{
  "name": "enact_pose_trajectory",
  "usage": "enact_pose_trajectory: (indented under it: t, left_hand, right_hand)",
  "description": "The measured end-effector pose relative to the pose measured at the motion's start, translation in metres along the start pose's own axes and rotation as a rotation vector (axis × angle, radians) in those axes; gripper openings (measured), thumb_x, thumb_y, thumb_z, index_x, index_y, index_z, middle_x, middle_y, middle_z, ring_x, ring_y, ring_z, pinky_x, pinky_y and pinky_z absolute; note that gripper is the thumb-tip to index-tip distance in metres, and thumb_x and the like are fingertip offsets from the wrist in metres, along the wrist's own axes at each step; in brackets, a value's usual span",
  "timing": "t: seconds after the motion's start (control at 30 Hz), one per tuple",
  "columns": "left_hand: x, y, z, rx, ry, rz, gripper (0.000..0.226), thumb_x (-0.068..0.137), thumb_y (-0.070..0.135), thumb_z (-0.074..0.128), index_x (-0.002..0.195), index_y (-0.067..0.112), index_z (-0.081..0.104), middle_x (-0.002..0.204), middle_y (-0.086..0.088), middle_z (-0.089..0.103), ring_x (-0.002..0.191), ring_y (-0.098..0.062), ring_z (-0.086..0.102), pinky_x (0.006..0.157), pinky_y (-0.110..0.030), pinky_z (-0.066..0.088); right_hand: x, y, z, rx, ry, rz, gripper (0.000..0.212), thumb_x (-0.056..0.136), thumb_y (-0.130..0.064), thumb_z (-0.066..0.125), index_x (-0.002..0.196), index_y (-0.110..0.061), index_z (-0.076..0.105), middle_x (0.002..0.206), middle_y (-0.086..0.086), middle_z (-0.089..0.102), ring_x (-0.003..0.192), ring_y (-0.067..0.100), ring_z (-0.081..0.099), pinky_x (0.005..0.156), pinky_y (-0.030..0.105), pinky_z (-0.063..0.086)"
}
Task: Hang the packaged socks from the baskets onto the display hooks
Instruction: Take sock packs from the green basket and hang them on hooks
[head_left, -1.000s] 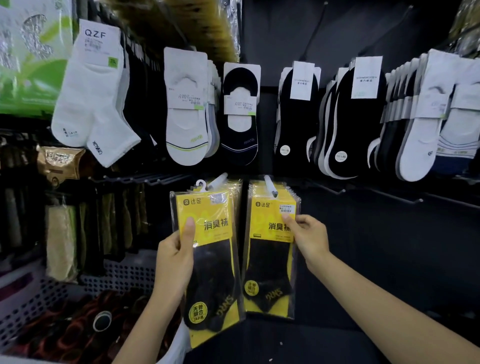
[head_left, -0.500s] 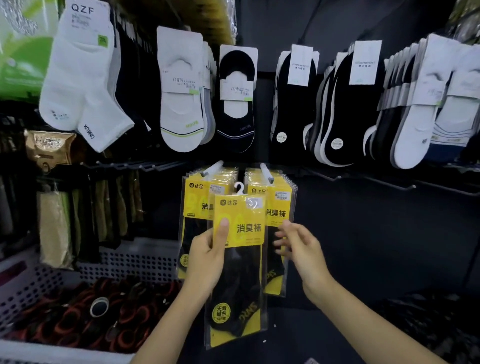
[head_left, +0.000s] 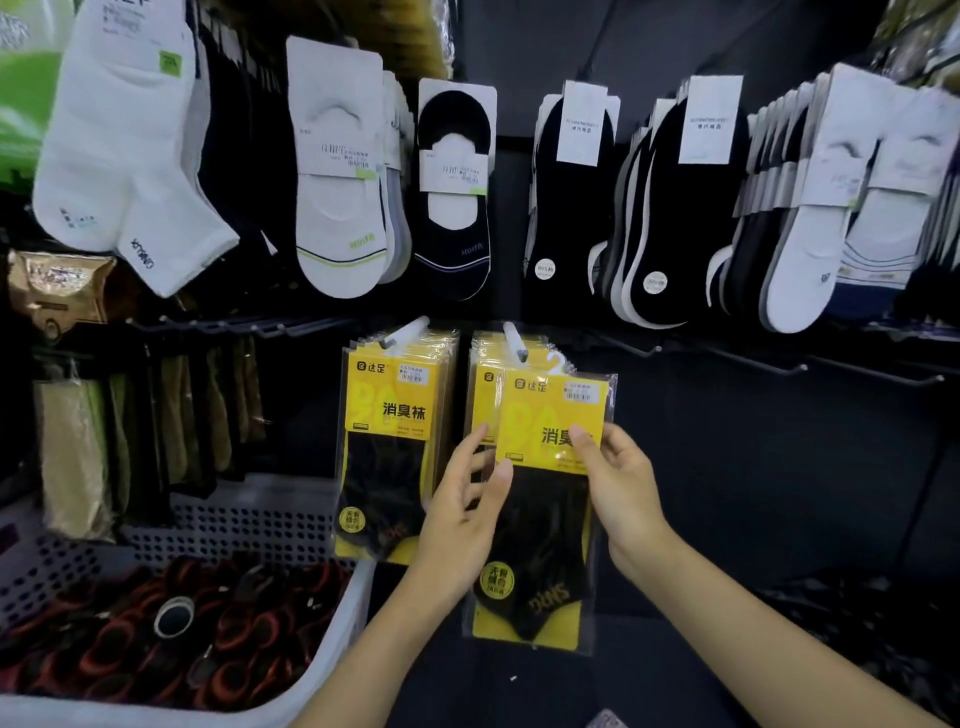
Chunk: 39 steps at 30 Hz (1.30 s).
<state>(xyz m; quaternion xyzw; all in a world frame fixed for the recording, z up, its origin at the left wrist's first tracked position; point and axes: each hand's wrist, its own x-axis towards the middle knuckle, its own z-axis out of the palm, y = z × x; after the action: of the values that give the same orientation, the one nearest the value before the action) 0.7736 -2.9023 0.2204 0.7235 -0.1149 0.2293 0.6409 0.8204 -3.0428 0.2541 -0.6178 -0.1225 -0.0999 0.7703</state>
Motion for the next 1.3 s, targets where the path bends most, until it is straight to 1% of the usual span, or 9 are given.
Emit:
enact_pose_trajectory:
  t: [0.2,0.3,0.57,0.77,0.97,1.07,1.17,1.23,1.3]
  left_hand:
    - [0.002,-0.016,-0.01,0.071,0.056,-0.069,0.074,0.079,0.057,0.043,0.146,0.038,0.019,0.135,0.02,0.042,0.114,0.001,0.052,0.073,0.002,0.042]
    - [0.003,-0.025,-0.018,0.112,0.068,-0.102,0.075,0.08,0.058,0.042,0.148,0.035,0.019,0.141,0.016,0.037,0.11,0.008,0.048,0.069,0.005,0.039]
    - [0.014,-0.039,-0.002,0.269,0.045,-0.156,0.066,0.093,0.051,0.041,0.15,0.032,0.012,0.144,0.004,0.031,0.126,-0.012,0.041,0.106,-0.031,0.038]
    - [-0.034,-0.062,0.007,0.338,0.066,-0.19,0.079,0.083,0.061,0.039,0.151,0.028,0.013,0.157,0.01,0.013,0.144,-0.007,0.011,0.111,-0.022,0.014]
    - [-0.123,-0.102,0.034,0.326,-0.061,-0.4,0.066,0.09,0.054,0.046,0.147,0.03,0.025,0.153,0.009,0.025,0.141,-0.012,0.024,0.115,-0.036,0.026]
    - [-0.179,-0.114,0.068,0.326,-0.17,-0.515,0.059,0.092,0.047,0.05,0.144,0.023,0.035,0.148,0.005,0.036,0.137,-0.014,0.034,0.113,-0.034,0.03]
    - [-0.235,-0.12,0.1,0.336,-0.267,-0.569,0.053,0.094,0.042,0.052,0.14,0.017,0.042,0.14,0.003,0.046,0.131,-0.013,0.043,0.106,-0.02,0.032]
    - [-0.269,-0.121,0.119,0.342,-0.334,-0.612,0.052,0.094,0.043,0.051,0.138,0.018,0.043,0.137,0.004,0.05,0.127,-0.012,0.047,0.099,-0.015,0.033]
    - [-0.299,-0.124,0.135,0.334,-0.378,-0.669,0.052,0.093,0.044,0.052,0.138,0.019,0.044,0.138,0.003,0.051,0.123,-0.012,0.05,0.102,-0.018,0.036]
  right_hand:
    - [0.025,0.005,0.018,-0.139,-0.055,-0.038,0.007,0.095,-0.019,0.055,0.093,-0.019,0.062,0.1,0.001,0.072,0.092,0.012,0.068,0.082,0.026,0.055]
    - [0.034,0.013,0.022,-0.165,-0.001,0.011,0.007,0.094,-0.02,0.057,0.091,-0.016,0.062,0.101,0.007,0.071,0.097,0.022,0.067,0.09,0.038,0.053]
    - [0.04,0.031,0.008,-0.259,0.175,0.039,0.028,0.082,-0.031,0.072,0.099,-0.013,0.06,0.091,0.0,0.066,0.081,0.008,0.061,0.065,0.018,0.046]
    - [-0.007,0.055,-0.062,-0.348,0.135,0.197,0.025,0.085,-0.024,0.069,0.105,-0.012,0.059,0.107,0.009,0.064,0.103,0.024,0.062,0.095,0.042,0.051]
    - [-0.099,0.112,-0.16,-0.492,0.184,0.452,0.034,0.086,-0.016,0.068,0.112,0.003,0.058,0.114,0.021,0.06,0.108,0.034,0.058,0.099,0.045,0.046]
    - [-0.16,0.144,-0.208,-0.539,0.249,0.565,0.03,0.085,-0.004,0.067,0.108,0.013,0.057,0.107,0.026,0.061,0.105,0.035,0.058,0.09,0.033,0.047]
    - [-0.212,0.165,-0.253,-0.459,0.206,0.73,0.018,0.092,-0.001,0.057,0.076,-0.006,0.063,0.056,-0.002,0.065,0.055,0.001,0.062,0.053,0.007,0.047]
    - [-0.24,0.176,-0.278,-0.568,0.102,0.8,0.035,0.069,-0.029,0.079,0.074,-0.031,0.044,0.047,-0.045,0.047,0.059,-0.031,0.046,0.066,-0.007,0.036]
    - [-0.26,0.186,-0.299,-0.616,0.089,0.876,0.053,0.041,-0.05,0.07,0.075,-0.037,0.031,0.042,-0.058,0.024,0.065,-0.044,0.029,0.076,-0.01,0.028]
